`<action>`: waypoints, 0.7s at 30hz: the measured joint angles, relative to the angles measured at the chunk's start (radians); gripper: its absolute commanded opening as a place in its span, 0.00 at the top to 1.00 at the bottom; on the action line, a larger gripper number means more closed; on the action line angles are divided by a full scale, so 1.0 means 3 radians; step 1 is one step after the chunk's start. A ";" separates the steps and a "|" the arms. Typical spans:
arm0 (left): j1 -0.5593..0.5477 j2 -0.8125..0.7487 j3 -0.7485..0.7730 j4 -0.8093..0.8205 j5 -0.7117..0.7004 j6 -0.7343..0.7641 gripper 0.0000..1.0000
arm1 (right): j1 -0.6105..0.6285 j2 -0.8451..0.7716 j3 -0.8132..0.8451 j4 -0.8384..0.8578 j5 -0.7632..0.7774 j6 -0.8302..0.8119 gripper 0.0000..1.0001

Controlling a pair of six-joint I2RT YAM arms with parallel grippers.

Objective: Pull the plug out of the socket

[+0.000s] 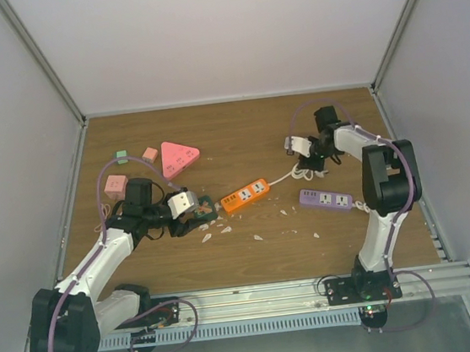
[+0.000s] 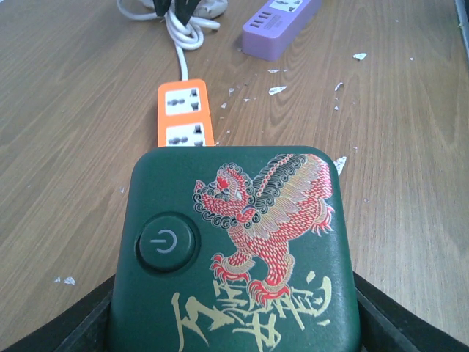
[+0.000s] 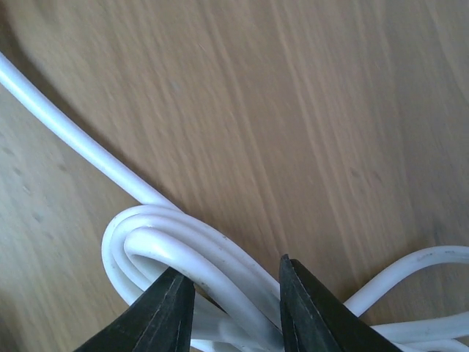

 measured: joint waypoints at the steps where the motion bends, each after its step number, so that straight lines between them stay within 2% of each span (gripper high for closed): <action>1: 0.0000 0.0000 0.0000 0.0000 0.0000 -0.0001 0.54 | -0.0065 0.0000 0.0000 0.0000 0.0004 -0.0011 0.68; 11: 0.0000 0.0000 0.0000 0.0000 -0.0001 -0.0001 0.54 | -0.0763 0.0000 0.0018 0.0000 0.0078 -0.0164 0.68; 21: 0.0000 0.0000 0.0000 0.0000 -0.0001 -0.0001 0.54 | -0.1291 0.0000 0.0018 -0.0025 0.0093 -0.0448 0.68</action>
